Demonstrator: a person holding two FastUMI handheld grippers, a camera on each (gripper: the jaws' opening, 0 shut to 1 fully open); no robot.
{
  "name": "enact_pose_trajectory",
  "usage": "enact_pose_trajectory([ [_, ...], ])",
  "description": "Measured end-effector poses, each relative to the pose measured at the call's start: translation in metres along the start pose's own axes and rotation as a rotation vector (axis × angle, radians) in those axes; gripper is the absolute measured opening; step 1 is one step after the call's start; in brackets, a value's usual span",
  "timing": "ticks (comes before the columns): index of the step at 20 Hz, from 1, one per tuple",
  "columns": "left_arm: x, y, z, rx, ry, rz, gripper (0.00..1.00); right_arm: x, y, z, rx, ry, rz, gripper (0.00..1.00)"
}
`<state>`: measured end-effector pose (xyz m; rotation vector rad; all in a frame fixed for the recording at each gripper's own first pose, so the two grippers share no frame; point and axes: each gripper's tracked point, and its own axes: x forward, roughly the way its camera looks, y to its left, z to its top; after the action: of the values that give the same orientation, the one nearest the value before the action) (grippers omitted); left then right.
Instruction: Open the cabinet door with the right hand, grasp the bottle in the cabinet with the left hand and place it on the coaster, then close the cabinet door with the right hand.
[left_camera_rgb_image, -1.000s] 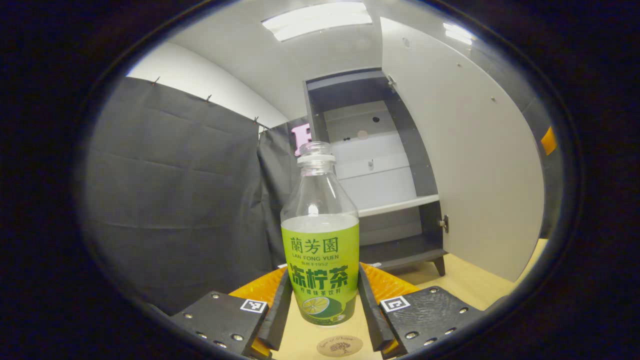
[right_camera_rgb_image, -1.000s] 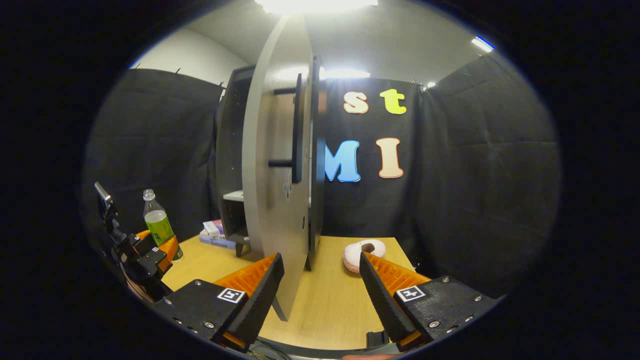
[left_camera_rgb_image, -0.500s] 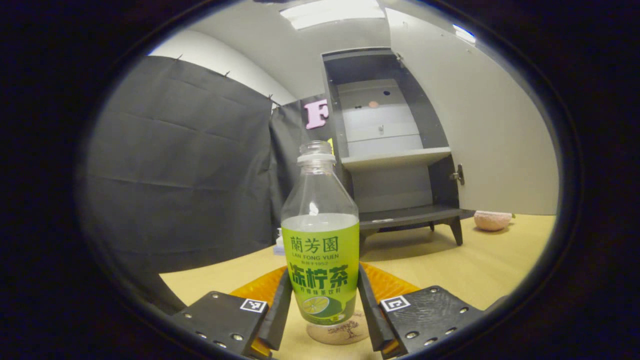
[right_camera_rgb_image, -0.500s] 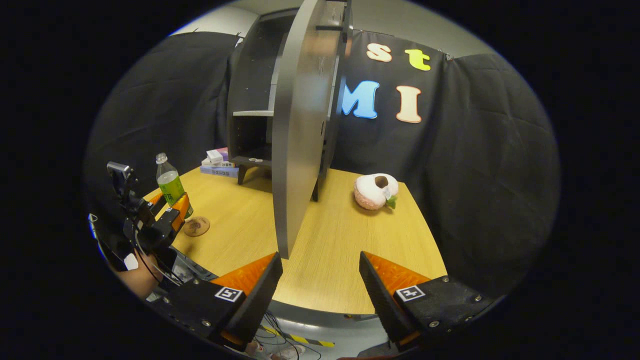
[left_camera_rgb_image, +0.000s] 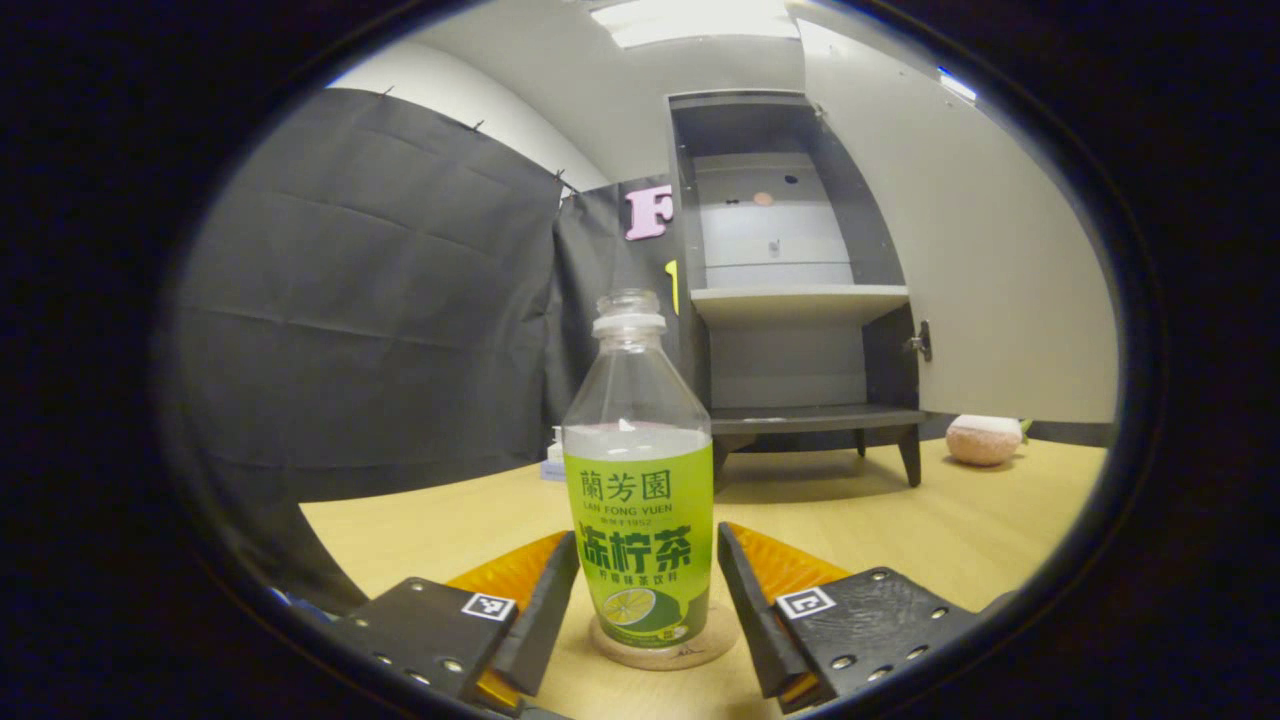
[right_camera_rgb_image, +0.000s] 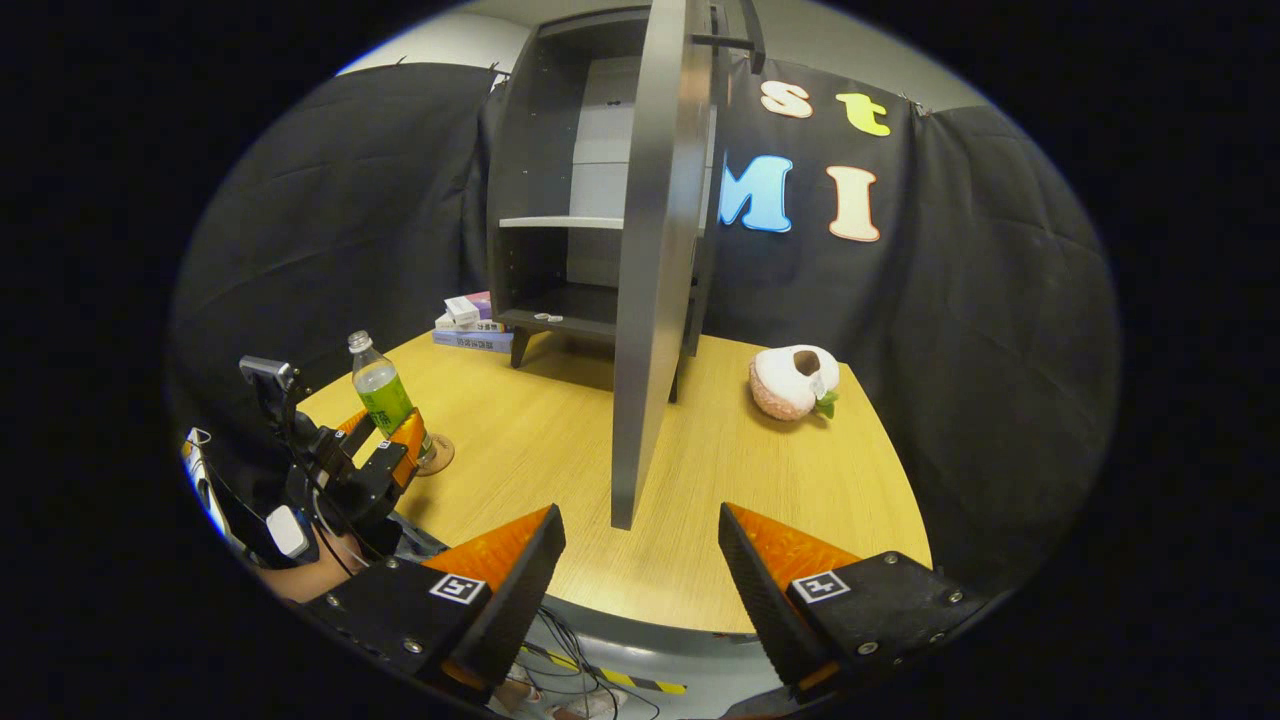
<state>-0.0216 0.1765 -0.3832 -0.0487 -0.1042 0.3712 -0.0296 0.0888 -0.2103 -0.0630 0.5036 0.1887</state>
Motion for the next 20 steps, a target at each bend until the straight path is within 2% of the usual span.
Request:
enact_pose_trajectory([
  [6, -0.004, -0.006, 0.008, 0.013, -0.018, -0.015, 0.82, 0.0, -0.002, -0.009, 0.005, 0.018, 0.011, 0.95],
  [8, -0.005, -0.005, 0.009, 0.026, -0.022, -0.007, 0.84, -0.001, -0.002, -0.008, 0.001, 0.016, 0.019, 0.95],
  [12, -0.012, -0.001, 0.013, 0.037, -0.029, 0.0, 0.82, -0.002, -0.003, -0.013, 0.004, 0.024, 0.03, 0.95],
  [13, -0.015, -0.001, 0.014, 0.025, -0.024, -0.003, 0.84, -0.002, -0.003, -0.015, 0.005, 0.027, 0.029, 0.95],
  [15, -0.024, -0.003, 0.012, -0.021, 0.007, -0.014, 0.82, -0.003, -0.002, -0.016, 0.001, 0.033, 0.033, 0.95],
  [16, -0.03, 0.0, 0.014, -0.011, 0.015, -0.01, 0.84, -0.002, -0.003, -0.017, -0.009, 0.035, 0.035, 0.95],
  [20, -0.054, -0.009, 0.063, 0.135, -0.006, -0.069, 0.82, -0.004, -0.001, -0.019, 0.008, 0.039, 0.038, 0.96],
])
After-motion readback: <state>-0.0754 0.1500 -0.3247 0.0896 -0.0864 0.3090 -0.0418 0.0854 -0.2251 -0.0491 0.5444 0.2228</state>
